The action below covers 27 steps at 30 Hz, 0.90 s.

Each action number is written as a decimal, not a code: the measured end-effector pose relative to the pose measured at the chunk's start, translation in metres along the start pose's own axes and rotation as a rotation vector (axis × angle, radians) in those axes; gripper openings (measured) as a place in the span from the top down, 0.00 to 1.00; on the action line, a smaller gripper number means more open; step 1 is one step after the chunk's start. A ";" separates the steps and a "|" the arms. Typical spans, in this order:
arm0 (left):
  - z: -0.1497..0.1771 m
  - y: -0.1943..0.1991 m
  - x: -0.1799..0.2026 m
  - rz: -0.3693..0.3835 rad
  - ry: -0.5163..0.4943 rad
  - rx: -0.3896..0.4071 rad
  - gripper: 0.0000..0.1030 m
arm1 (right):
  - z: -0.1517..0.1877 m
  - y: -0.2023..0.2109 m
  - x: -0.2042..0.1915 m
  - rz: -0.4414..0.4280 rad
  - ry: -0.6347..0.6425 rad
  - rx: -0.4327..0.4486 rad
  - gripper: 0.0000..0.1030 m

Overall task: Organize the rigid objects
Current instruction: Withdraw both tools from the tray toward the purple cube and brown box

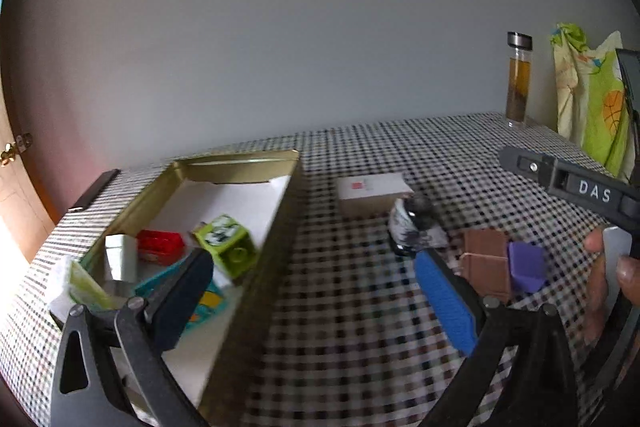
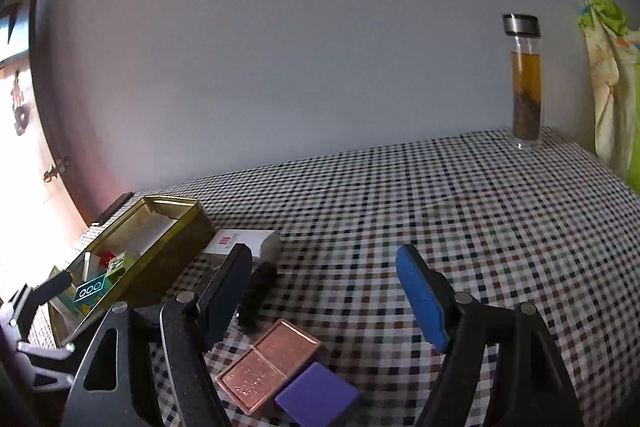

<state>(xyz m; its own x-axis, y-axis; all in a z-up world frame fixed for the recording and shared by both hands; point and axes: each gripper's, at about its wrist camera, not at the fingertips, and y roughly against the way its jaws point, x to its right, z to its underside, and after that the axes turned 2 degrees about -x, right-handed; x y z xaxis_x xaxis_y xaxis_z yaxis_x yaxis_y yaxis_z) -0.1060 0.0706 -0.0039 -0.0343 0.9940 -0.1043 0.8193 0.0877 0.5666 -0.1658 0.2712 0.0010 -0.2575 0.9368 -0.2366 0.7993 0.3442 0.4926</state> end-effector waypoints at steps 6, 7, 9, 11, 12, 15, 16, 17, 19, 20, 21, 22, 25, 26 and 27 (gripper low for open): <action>0.002 -0.008 0.009 0.007 -0.005 -0.026 0.01 | 0.002 -0.001 0.002 0.007 -0.012 -0.008 0.26; 0.003 -0.009 0.009 0.007 -0.001 -0.030 0.01 | 0.002 -0.001 0.004 0.009 -0.018 -0.011 0.26; 0.004 -0.009 0.009 0.010 0.001 -0.033 0.01 | 0.004 -0.001 0.007 0.014 -0.034 -0.021 0.26; 0.004 -0.008 0.012 0.007 -0.004 -0.031 0.01 | 0.007 -0.001 0.010 0.013 -0.042 -0.037 0.25; 0.004 -0.008 0.013 0.008 -0.005 -0.031 0.01 | 0.010 -0.001 0.010 0.013 -0.037 -0.043 0.25; 0.005 -0.011 0.016 0.013 -0.007 -0.037 0.01 | 0.014 0.006 0.014 -0.018 -0.045 -0.049 0.25; 0.005 -0.011 0.017 0.016 -0.009 -0.042 0.01 | 0.014 0.008 0.015 -0.017 -0.034 -0.047 0.25; 0.005 -0.011 0.018 0.018 -0.009 -0.042 0.01 | 0.015 0.009 0.015 -0.019 -0.025 -0.052 0.25; 0.005 -0.010 0.017 0.019 -0.003 -0.039 0.01 | 0.016 0.009 0.017 -0.064 0.011 -0.088 0.25; 0.005 -0.010 0.017 0.022 -0.002 -0.041 0.01 | 0.017 0.009 0.018 -0.079 0.023 -0.097 0.25; 0.006 -0.010 0.017 0.027 -0.001 -0.046 0.01 | 0.018 0.011 0.020 -0.094 0.042 -0.108 0.25; 0.006 -0.011 0.017 0.031 -0.001 -0.055 0.01 | 0.019 0.011 0.021 -0.106 0.054 -0.118 0.25; 0.009 -0.012 0.018 0.045 0.003 -0.077 0.01 | 0.021 0.009 0.029 -0.163 0.076 -0.175 0.25; 0.010 -0.012 0.018 0.057 0.007 -0.086 0.01 | 0.021 0.009 0.032 -0.165 0.076 -0.188 0.25; 0.010 -0.012 0.018 0.071 0.011 -0.095 0.01 | 0.022 0.007 0.035 -0.162 0.079 -0.204 0.25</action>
<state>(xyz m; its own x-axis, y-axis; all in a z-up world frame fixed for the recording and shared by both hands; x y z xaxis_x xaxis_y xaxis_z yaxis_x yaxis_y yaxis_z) -0.1105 0.0869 -0.0208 0.0157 0.9985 -0.0525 0.7623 0.0220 0.6469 -0.1573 0.3051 -0.0217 -0.4217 0.8675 -0.2639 0.6203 0.4883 0.6138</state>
